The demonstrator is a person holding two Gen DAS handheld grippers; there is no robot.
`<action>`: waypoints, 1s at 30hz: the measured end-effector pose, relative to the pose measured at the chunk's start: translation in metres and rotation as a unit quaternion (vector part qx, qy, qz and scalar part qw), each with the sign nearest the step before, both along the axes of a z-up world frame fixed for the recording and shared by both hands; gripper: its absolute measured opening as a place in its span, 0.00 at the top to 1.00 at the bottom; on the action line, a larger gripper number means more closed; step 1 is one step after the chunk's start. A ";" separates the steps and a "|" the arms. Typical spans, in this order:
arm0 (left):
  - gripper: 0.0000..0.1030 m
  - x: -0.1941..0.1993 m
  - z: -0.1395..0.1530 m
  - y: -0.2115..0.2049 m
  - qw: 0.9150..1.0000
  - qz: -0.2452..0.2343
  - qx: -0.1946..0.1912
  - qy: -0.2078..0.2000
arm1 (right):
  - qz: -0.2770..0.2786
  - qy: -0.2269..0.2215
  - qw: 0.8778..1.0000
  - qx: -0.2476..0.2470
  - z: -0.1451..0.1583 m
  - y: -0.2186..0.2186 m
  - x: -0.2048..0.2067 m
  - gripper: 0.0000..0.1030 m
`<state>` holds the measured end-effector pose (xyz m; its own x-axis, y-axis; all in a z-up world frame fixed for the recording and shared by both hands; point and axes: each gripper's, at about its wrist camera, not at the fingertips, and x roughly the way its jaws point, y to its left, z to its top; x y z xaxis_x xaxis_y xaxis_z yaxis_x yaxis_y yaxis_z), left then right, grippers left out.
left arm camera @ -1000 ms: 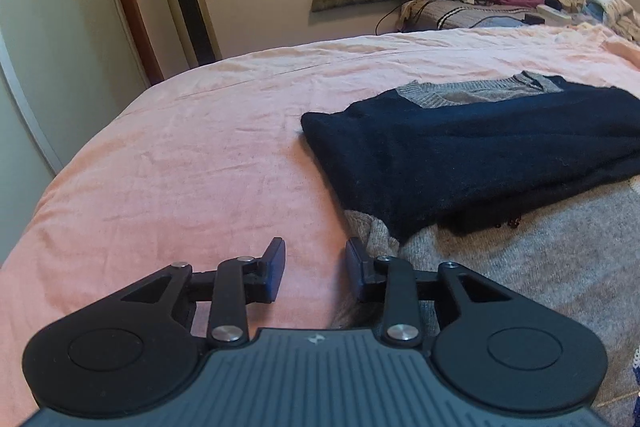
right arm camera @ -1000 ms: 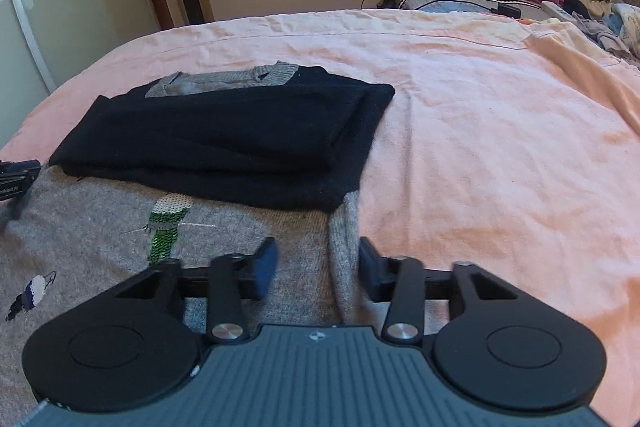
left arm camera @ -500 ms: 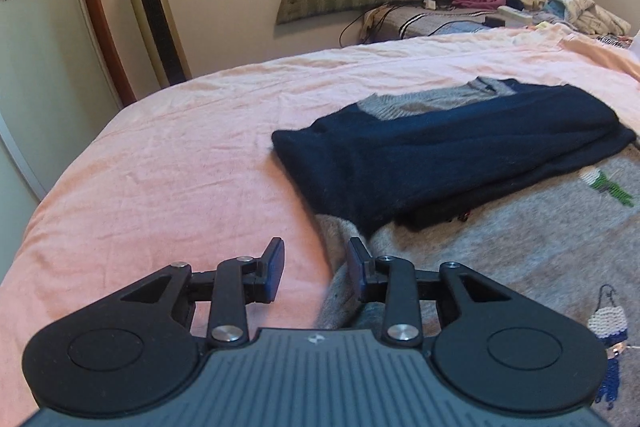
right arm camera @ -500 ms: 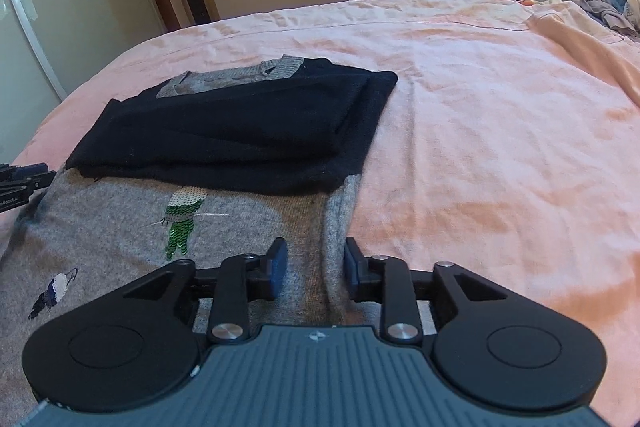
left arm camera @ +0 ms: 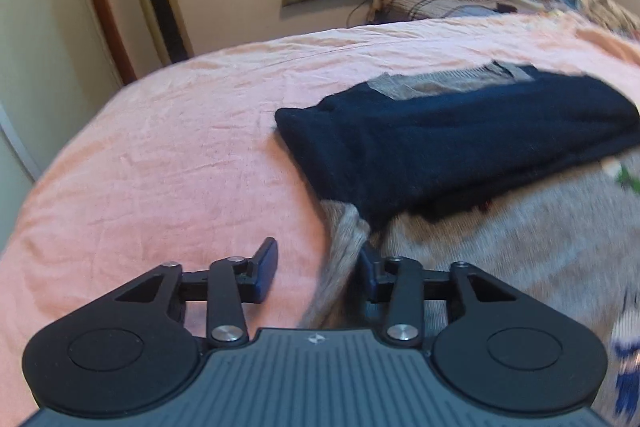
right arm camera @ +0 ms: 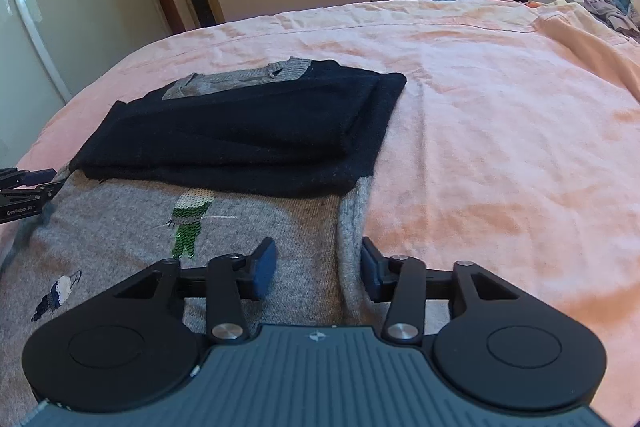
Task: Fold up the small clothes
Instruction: 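Move both open grippers to the grey sweater side edge, then grasp the sweater side edge with both grippers and lift it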
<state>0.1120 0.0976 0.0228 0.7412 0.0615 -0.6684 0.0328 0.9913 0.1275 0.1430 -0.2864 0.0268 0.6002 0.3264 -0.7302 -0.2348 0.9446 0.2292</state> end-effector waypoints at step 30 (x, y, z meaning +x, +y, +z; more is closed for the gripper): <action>0.87 -0.072 0.000 0.043 0.992 0.090 -0.090 -0.007 | -0.090 0.012 0.991 0.101 -0.009 -0.055 -0.041 0.96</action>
<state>0.0399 0.1401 0.0226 0.7389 0.0745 -0.6696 -0.1477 0.9876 -0.0531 0.1017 -0.3416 0.0175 0.6455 0.3558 -0.6758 -0.0589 0.9054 0.4204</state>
